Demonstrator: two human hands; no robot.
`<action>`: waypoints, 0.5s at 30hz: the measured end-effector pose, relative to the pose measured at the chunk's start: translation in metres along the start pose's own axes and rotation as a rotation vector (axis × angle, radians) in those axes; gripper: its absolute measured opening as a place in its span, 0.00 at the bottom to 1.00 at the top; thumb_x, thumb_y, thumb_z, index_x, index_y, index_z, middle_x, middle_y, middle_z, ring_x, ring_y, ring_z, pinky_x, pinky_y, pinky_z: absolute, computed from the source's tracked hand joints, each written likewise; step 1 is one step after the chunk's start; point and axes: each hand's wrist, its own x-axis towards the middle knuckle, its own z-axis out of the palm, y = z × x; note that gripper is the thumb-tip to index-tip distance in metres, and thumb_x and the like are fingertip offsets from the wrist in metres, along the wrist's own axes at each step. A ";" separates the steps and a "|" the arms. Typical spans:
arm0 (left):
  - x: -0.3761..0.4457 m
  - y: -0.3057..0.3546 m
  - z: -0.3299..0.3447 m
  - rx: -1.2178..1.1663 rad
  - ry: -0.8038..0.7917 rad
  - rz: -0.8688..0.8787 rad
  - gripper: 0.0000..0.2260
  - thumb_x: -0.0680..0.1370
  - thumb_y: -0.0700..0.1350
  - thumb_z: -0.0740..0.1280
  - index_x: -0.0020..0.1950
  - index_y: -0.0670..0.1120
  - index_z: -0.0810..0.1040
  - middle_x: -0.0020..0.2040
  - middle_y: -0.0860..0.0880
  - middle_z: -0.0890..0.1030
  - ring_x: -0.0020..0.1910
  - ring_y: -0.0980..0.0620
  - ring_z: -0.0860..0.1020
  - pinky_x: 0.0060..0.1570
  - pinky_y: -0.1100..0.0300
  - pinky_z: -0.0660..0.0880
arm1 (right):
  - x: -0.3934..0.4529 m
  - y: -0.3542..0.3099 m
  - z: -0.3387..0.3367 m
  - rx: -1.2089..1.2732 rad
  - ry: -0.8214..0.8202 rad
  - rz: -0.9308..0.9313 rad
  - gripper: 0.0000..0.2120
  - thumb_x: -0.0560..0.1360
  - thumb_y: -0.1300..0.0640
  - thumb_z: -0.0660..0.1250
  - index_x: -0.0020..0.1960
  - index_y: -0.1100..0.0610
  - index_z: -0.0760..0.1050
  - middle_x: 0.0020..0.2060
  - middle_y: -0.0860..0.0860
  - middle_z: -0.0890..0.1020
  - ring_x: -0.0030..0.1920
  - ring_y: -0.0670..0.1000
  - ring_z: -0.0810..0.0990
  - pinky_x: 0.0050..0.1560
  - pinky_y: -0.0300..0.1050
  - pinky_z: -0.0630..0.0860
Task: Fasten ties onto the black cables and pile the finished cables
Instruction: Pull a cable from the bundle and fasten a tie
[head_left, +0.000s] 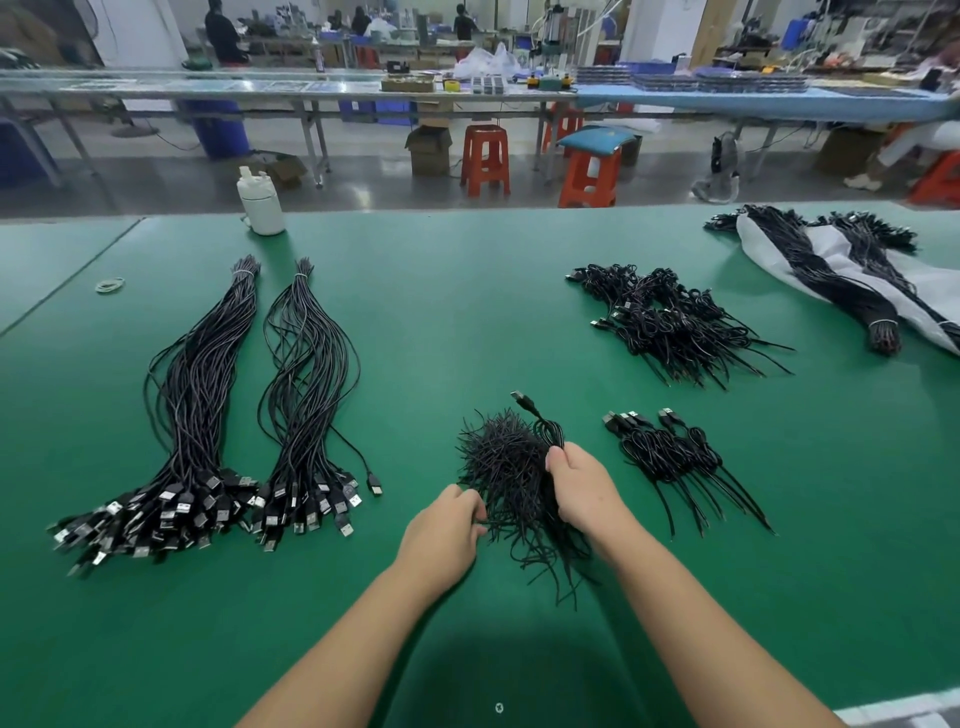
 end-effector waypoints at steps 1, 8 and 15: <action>0.000 0.000 0.000 0.001 0.010 0.006 0.03 0.81 0.46 0.63 0.48 0.53 0.71 0.49 0.54 0.73 0.46 0.51 0.76 0.49 0.54 0.76 | 0.000 0.000 0.002 -0.007 -0.005 -0.001 0.14 0.84 0.52 0.51 0.41 0.55 0.64 0.35 0.50 0.69 0.36 0.51 0.67 0.38 0.47 0.64; -0.005 -0.009 -0.020 0.125 0.069 0.182 0.07 0.82 0.47 0.61 0.56 0.52 0.79 0.51 0.54 0.76 0.48 0.51 0.78 0.50 0.56 0.76 | -0.001 0.005 0.003 -0.090 -0.028 -0.057 0.15 0.84 0.53 0.50 0.41 0.55 0.64 0.36 0.50 0.69 0.37 0.49 0.67 0.37 0.46 0.63; -0.012 -0.012 -0.058 0.213 0.304 0.276 0.02 0.76 0.46 0.70 0.45 0.48 0.81 0.44 0.51 0.77 0.41 0.50 0.77 0.39 0.54 0.77 | -0.002 0.003 0.009 0.016 -0.079 -0.077 0.15 0.83 0.51 0.51 0.41 0.56 0.66 0.34 0.51 0.70 0.36 0.53 0.69 0.42 0.49 0.69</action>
